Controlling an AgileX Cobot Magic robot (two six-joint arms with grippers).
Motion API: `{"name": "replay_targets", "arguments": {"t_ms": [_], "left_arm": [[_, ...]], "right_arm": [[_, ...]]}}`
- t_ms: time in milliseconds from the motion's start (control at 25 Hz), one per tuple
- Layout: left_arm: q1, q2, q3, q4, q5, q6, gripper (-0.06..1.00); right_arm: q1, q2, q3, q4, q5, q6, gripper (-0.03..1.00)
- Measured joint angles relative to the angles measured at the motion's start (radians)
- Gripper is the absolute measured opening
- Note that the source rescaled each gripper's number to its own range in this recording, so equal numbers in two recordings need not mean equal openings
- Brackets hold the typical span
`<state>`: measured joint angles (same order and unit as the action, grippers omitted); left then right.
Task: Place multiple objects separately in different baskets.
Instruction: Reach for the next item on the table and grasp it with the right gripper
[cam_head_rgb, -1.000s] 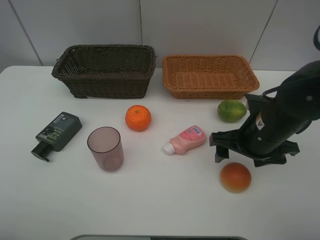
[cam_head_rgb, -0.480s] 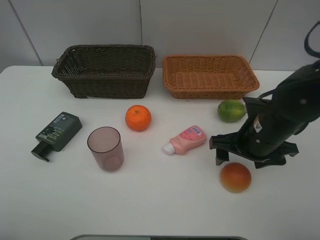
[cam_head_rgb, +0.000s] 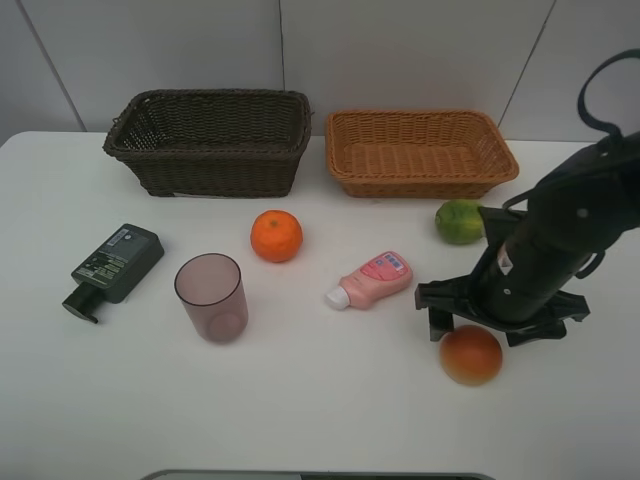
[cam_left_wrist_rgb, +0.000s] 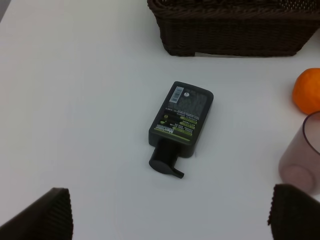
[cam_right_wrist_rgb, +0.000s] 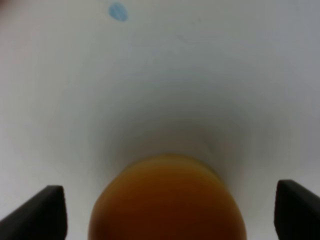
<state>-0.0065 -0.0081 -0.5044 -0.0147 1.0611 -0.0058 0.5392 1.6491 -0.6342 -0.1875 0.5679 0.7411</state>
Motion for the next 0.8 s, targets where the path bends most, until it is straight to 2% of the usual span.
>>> {"name": "replay_targets", "arguments": {"t_ms": [800], "left_arm": [[0.000,0.000,0.000,0.000,0.000,0.000,1.00]], "right_arm": [[0.000,0.020,0.004,0.001,-0.024,0.003,0.80]]}}
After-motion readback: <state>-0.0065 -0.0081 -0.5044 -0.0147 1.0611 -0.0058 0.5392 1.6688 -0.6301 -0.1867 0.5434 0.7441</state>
